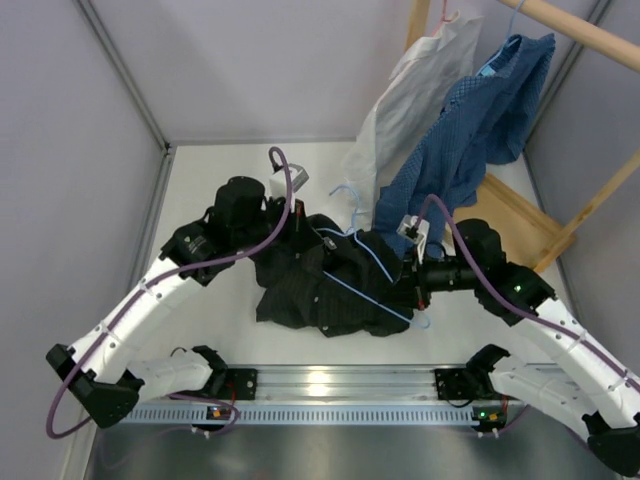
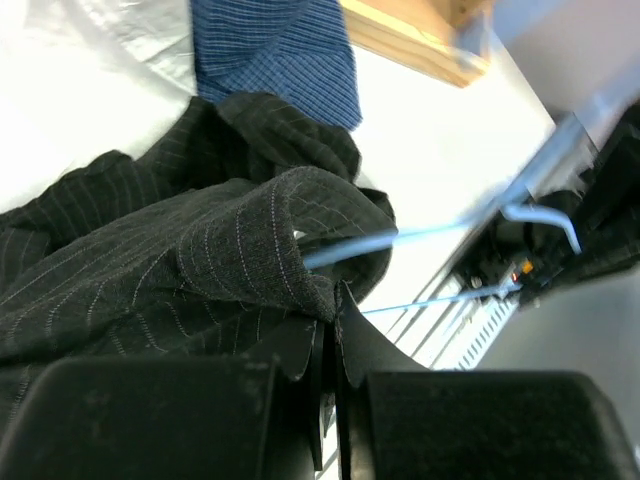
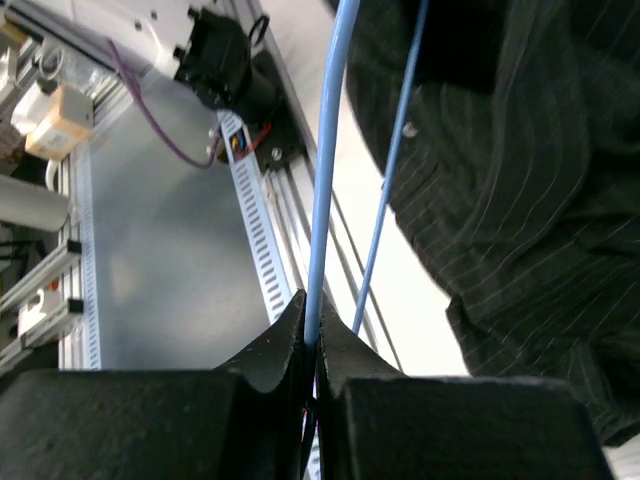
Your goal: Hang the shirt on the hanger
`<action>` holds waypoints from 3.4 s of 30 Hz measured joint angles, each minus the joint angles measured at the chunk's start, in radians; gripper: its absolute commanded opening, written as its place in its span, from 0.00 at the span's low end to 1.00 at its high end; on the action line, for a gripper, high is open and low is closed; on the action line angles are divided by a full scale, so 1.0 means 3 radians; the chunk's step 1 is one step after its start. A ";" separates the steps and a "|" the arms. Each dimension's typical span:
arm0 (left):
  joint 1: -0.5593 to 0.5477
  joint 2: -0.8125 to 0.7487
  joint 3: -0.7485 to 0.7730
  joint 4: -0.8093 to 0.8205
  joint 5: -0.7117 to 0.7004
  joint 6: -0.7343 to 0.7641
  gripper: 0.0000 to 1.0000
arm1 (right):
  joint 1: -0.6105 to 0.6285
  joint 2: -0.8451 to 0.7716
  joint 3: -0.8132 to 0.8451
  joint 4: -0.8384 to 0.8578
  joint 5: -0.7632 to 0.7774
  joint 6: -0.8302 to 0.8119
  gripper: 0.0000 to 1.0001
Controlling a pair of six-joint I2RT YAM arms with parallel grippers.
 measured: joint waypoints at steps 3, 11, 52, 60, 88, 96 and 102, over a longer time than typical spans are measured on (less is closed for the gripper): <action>-0.0004 -0.0018 0.0188 -0.0197 0.0225 0.0174 0.00 | 0.0020 -0.0001 -0.0003 0.0373 0.0146 0.0234 0.00; -0.0022 -0.0123 0.1090 -0.0554 0.0065 0.0429 0.00 | 0.0423 -0.0060 -0.0003 0.1488 0.0965 0.0516 0.00; -0.0058 0.0340 0.1619 -0.0810 0.0458 0.0968 0.00 | 0.1574 0.0380 -0.0496 0.3465 0.2594 0.0422 0.00; -0.0243 0.0355 0.1607 -0.0809 0.0800 0.1102 0.39 | 0.1592 0.0378 -0.0670 0.3744 0.2719 0.0395 0.00; -0.0289 0.0790 0.2567 -0.0717 0.0787 0.2823 0.94 | 0.1593 -0.0257 -0.1110 0.4129 0.2379 0.0415 0.00; -0.0287 0.0815 0.2604 -0.1165 0.1471 0.3147 0.49 | 0.1593 -0.0491 -0.1083 0.3769 0.2140 0.0328 0.00; -0.0286 0.0771 0.2494 -0.1214 0.1712 0.3159 0.54 | 0.1593 -0.0577 -0.1048 0.3569 0.1937 0.0240 0.00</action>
